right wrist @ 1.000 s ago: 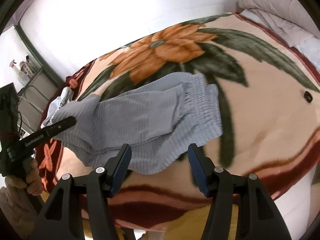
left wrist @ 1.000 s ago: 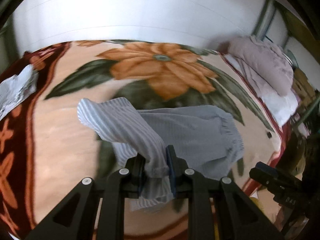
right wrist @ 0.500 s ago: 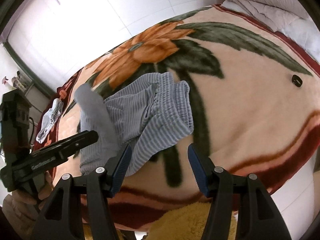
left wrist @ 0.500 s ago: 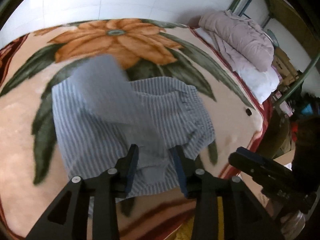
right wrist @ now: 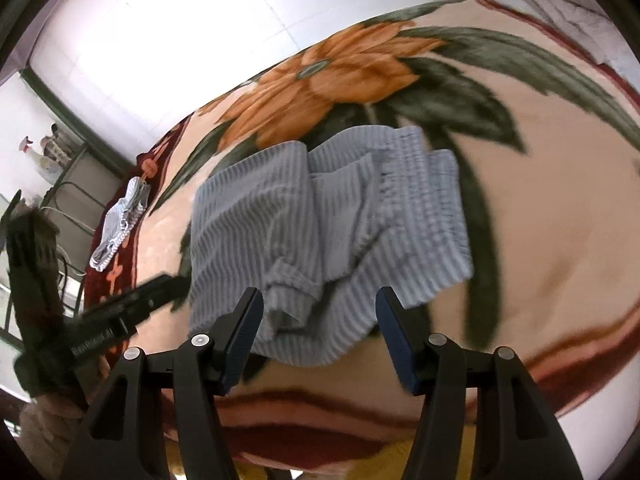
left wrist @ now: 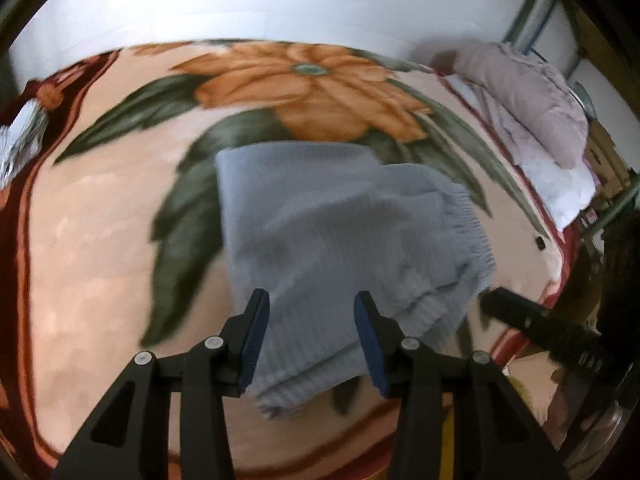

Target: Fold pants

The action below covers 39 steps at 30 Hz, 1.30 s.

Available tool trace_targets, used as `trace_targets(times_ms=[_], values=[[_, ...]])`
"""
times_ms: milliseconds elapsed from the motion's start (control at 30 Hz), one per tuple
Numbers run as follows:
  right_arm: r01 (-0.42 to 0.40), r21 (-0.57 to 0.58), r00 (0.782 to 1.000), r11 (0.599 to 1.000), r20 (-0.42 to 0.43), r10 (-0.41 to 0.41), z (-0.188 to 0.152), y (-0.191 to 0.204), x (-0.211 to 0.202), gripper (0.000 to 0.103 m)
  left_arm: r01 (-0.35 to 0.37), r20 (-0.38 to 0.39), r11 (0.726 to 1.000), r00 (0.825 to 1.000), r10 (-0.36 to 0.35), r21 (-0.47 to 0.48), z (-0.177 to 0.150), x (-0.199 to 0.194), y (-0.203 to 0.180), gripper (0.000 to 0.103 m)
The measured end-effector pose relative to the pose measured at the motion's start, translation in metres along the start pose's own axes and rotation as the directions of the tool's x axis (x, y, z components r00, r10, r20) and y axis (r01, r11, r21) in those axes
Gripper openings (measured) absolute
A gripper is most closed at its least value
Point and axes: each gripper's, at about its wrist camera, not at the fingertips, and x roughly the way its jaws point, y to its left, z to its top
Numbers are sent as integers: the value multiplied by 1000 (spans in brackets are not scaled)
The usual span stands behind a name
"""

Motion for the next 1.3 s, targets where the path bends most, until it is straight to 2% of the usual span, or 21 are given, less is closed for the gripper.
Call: trace_targets(times_ms=[133, 367, 567, 733, 833, 900, 967, 1000, 1033, 1200, 1300], values=[[13, -24, 1000, 1000, -23, -13, 14, 12, 27, 60, -28, -21, 999, 999, 28, -29, -10, 8, 19, 46], [51, -52, 996, 997, -72, -54, 29, 18, 64, 60, -13, -51, 997, 999, 9, -77, -21, 17, 40, 46], [1, -4, 995, 1000, -99, -1, 30, 18, 74, 60, -4, -53, 995, 999, -1, -98, -24, 19, 47, 46], [-24, -18, 995, 1000, -96, 22, 31, 30, 77, 60, 2, -49, 994, 999, -7, -106, -25, 18, 48, 46], [3, -31, 995, 999, -101, -7, 31, 34, 83, 60, -1, -51, 994, 999, -4, -108, -25, 17, 49, 46], [31, -16, 995, 999, -99, -32, 32, 33, 87, 54, 0, -47, 994, 999, -5, -110, -26, 16, 50, 46], [52, -10, 993, 999, -108, -53, 33, 30, 88, 28, -4, -41, 994, 999, 0, -113, -25, 14, 51, 46], [25, 3, 994, 1000, -107, -24, 35, 28, 85, 24, -6, -38, 993, 999, 2, -115, -25, 13, 52, 46], [-2, 14, 995, 1000, -103, 3, 36, 27, 82, 15, -6, -35, 993, 999, 2, -118, -25, 12, 52, 46], [-36, 10, 998, 999, -41, 37, 40, 32, 57, 13, -7, -17, 992, 1000, 4, -126, -22, 4, 54, 46], [-46, -32, 997, 998, 57, 48, 49, 44, 15, 13, -8, -6, 992, 1000, 7, -124, -20, 0, 53, 46]])
